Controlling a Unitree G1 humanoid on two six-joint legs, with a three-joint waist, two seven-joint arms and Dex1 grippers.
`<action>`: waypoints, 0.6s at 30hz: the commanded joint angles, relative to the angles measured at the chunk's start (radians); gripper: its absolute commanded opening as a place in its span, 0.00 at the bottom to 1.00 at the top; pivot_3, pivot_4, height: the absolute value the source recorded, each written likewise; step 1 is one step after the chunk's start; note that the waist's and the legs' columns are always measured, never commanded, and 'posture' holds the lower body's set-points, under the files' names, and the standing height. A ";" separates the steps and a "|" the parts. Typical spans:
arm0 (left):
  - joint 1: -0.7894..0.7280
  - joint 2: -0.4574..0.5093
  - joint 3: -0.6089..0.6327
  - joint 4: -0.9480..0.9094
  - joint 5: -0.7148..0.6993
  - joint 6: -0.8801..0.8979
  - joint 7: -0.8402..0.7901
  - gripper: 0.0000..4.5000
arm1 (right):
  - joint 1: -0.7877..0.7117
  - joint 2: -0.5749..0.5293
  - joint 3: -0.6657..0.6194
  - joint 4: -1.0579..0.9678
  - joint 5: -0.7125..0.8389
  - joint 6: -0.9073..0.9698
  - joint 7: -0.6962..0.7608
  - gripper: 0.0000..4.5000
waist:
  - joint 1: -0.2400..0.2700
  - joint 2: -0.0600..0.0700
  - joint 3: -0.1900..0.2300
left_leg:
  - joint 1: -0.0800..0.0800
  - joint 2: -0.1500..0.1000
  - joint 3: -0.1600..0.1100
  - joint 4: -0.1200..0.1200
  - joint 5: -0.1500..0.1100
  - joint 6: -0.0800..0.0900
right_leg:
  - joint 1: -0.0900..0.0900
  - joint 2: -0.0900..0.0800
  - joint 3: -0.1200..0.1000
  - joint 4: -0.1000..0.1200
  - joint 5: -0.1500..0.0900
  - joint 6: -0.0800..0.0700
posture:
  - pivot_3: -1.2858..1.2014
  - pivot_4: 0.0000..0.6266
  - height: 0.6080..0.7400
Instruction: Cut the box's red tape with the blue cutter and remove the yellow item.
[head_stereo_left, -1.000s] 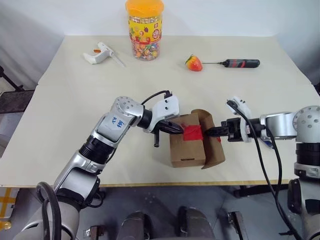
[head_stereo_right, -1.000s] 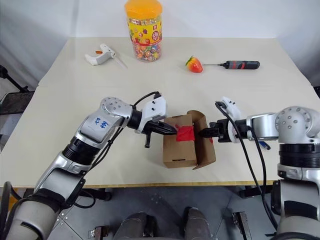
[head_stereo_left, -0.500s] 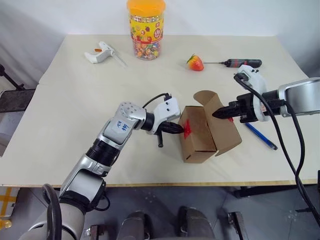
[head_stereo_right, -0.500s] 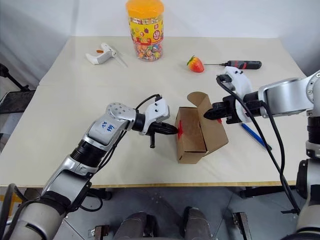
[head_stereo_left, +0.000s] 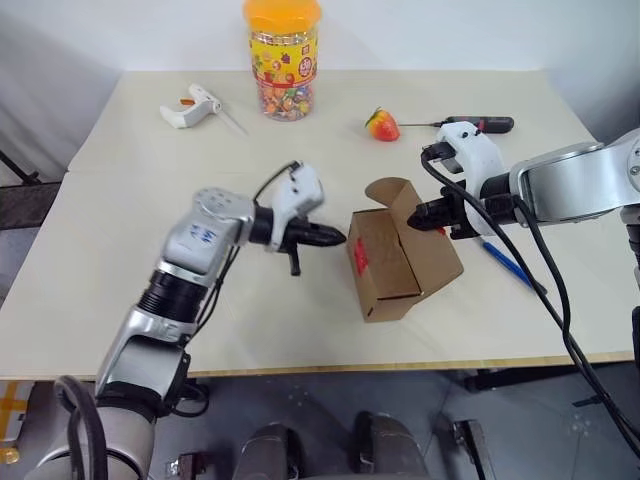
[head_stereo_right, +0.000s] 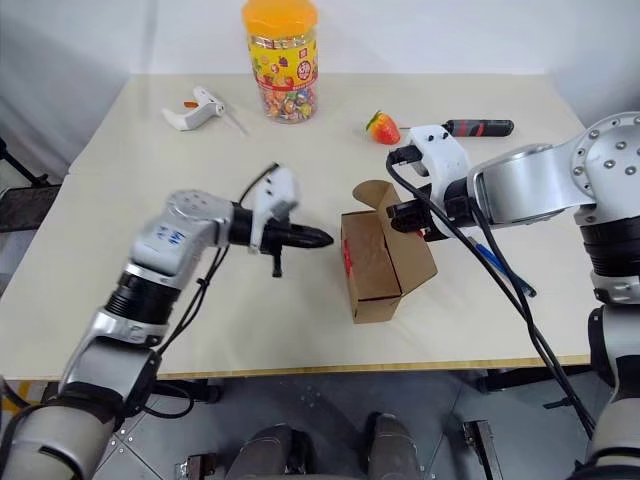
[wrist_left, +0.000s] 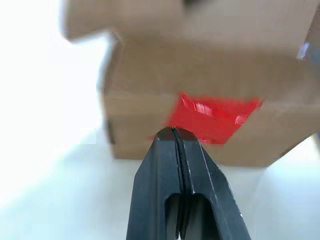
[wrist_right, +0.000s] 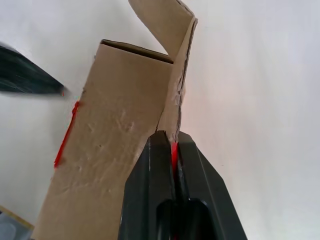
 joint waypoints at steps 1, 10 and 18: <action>-0.046 -0.012 0.032 -0.041 -0.055 0.028 -0.006 0.00 | 0.000 0.009 0.030 -0.014 -0.004 -0.007 -0.027 0.01 | 0.003 0.000 0.000 | 0.000 0.000 0.000 0.000 0.000 0.000 | 0.000 0.000 0.000 0.000 0.000 0.000 | 0.52 0.24 1.00; -0.082 -0.087 -0.136 0.069 0.080 -0.167 -0.017 0.00 | 0.002 0.026 0.014 -0.039 -0.004 -0.029 -0.049 0.01 | -0.001 -0.001 0.000 | 0.000 -0.001 0.001 0.000 0.000 0.000 | 0.000 0.000 0.000 0.000 0.000 0.000 | 0.52 0.24 1.00; -0.097 -0.093 -0.215 0.177 0.183 -0.344 -0.053 0.00 | 0.019 0.010 0.003 -0.069 -0.004 -0.031 -0.030 0.01 | 0.001 -0.001 0.000 | 0.000 0.000 0.001 -0.001 0.000 0.000 | 0.000 0.000 0.000 0.000 0.000 0.000 | 0.52 0.24 1.00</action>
